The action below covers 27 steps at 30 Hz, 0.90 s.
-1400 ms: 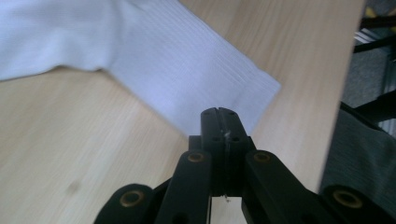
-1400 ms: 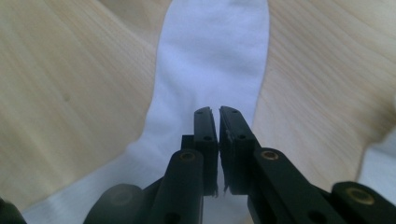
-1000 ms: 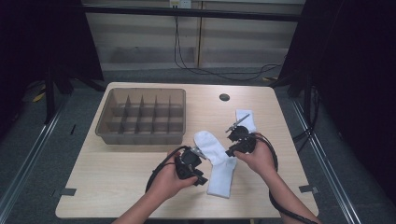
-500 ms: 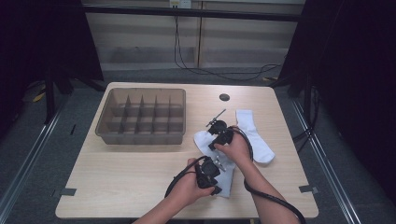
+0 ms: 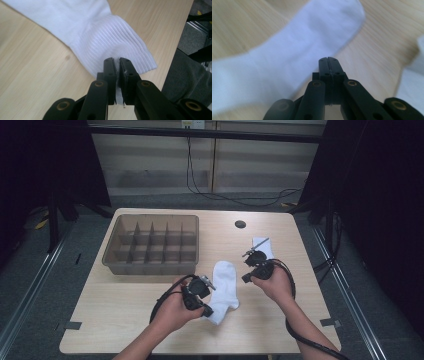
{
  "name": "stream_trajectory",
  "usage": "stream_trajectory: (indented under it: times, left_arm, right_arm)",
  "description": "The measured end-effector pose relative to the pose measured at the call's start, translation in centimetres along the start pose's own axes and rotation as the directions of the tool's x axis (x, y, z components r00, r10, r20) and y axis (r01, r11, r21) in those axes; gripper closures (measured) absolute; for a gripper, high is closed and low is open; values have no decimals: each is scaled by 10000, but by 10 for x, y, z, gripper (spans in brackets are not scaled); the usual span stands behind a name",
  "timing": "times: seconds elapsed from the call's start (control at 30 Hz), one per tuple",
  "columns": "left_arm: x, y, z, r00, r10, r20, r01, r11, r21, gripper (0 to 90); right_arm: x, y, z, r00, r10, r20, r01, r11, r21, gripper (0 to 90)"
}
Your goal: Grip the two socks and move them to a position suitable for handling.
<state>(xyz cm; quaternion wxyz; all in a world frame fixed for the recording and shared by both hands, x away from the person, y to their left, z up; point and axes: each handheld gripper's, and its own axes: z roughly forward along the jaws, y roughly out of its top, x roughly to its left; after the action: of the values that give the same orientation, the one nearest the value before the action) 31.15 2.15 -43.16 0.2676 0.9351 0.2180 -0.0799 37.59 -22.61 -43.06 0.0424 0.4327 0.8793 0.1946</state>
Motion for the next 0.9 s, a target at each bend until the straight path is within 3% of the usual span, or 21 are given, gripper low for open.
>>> stream_trajectory:
  times: [0.07, 0.1, 0.13, 0.17, 0.3, 0.37, 0.4, 0.5, 0.57, 0.63, 0.7, 0.73, 0.8, 0.83, 0.9]
  left_arm:
    - [3, -15, -5, 10000, -34, -89, 36, 9997, 228, 844]
    - [3, -15, -5, 10000, -34, -89, 36, 9997, 228, 844]
    - [4, -20, -5, 9999, -147, 9, 147, 9997, 193, 843]
    - [7, -27, -3, 9995, -204, 260, 202, 9998, 91, 844]
    - [9, -34, 0, 9988, -291, 403, 285, 9995, 168, 842]
    - [12, -36, 1, 9981, -253, 567, 245, 9996, 156, 841]
    - [12, -36, 1, 9981, -253, 567, 245, 9996, 156, 841]
    - [17, -38, 1, 9980, -228, 583, 222, 9997, 125, 841]
    - [19, -40, 1, 9978, -336, 566, 329, 9994, 140, 840]
    - [22, -43, -1, 9984, -335, 461, 331, 9994, 93, 839]
    - [23, -44, -2, 9986, -340, 393, 337, 9994, 94, 838]
    - [24, -44, -2, 9986, -363, 397, 361, 9993, 56, 838]
    - [24, -44, -3, 9990, -315, 314, 313, 9995, 70, 837]
    - [25, -44, -5, 9992, -286, 273, 284, 9995, 102, 836]
    - [24, -44, -5, 9989, -390, 247, 391, 9992, -9, 836]
  right_arm:
    - [0, -7, -3, 10000, 11, -41, -11, 10000, -52, 900]
    - [0, -7, -3, 10000, 11, -41, -11, 10000, -52, 900]
    - [2, -7, 0, 9999, -123, 83, 125, 9995, -286, 777]
    - [4, -5, 3, 9998, -193, 106, 197, 9989, -421, 753]
    - [11, 11, 19, 9986, -503, 180, 510, 9979, -395, 676]
    - [18, 33, 37, 9967, -815, 52, 817, 9952, -538, 609]
    - [18, 33, 37, 9967, -815, 52, 817, 9952, -538, 609]
    - [24, 58, 56, 9950, -998, 62, 1000, 9934, -564, 579]
    - [28, 69, 65, 9935, -1142, 20, 1142, 9919, -560, 585]
    - [33, 79, 80, 9913, -1296, 212, 1297, 9915, -44, 623]
    - [34, 80, 85, 9908, -1340, 173, 1342, 9909, -133, 668]
    - [34, 80, 85, 9908, -1340, 173, 1342, 9909, -133, 668]
    - [34, 79, 84, 9904, -1383, -48, 1382, 9903, -145, 832]
    - [35, 76, 81, 9923, -1215, -221, 1218, 9925, 95, 880]
    - [35, 74, 79, 9910, -1330, -148, 1333, 9909, 204, 882]
